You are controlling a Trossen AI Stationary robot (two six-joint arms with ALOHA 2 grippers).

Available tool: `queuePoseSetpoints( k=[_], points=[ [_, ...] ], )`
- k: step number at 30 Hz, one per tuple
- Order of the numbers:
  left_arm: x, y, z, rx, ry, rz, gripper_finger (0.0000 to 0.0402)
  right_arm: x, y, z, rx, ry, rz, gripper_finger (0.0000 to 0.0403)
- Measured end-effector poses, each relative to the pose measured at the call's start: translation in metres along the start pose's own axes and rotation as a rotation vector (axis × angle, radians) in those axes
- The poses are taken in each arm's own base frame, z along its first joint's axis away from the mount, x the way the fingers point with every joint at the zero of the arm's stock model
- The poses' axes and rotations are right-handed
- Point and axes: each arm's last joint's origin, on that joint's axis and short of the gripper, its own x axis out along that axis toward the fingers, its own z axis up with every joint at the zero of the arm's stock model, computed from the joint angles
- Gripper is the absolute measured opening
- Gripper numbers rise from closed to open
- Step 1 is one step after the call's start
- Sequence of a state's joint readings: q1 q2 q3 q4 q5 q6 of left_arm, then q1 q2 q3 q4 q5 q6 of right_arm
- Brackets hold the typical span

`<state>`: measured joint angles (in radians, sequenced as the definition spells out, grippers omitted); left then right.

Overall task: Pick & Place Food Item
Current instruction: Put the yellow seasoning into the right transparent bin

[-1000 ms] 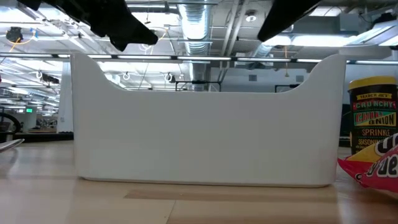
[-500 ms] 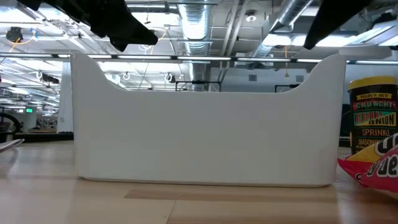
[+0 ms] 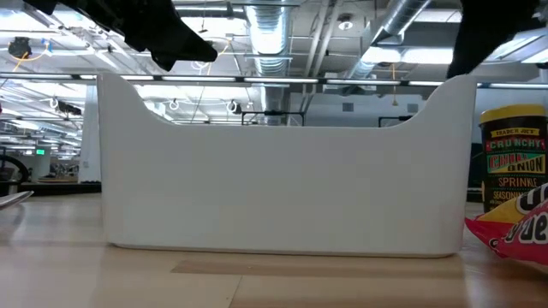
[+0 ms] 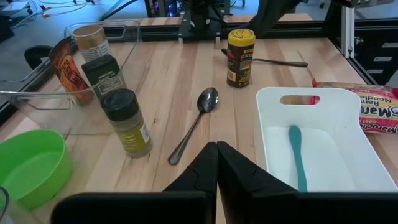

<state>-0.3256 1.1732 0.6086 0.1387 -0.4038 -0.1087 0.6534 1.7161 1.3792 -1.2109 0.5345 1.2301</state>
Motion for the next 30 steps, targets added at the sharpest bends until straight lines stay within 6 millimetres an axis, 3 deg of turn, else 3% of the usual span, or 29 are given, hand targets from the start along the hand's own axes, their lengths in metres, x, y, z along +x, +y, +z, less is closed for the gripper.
queuePoseSetpoints(
  k=[6, 15, 30],
  points=[
    [0.0, 0.0, 0.0, 0.0, 0.0, 0.0, 0.0004, 0.004, -0.004, 0.002, -0.01, 0.167, 0.019, 0.0],
    [0.0, 0.0, 0.0, -0.001, 0.0, 0.0, 0.0004, 0.008, -0.015, 0.006, -0.017, 0.271, -0.038, 0.0],
    [0.0, 0.0, 0.0, -0.001, 0.0, 0.0, 0.0004, -0.02, -0.031, 0.017, -0.083, 0.291, -0.155, 0.0]
  ],
)
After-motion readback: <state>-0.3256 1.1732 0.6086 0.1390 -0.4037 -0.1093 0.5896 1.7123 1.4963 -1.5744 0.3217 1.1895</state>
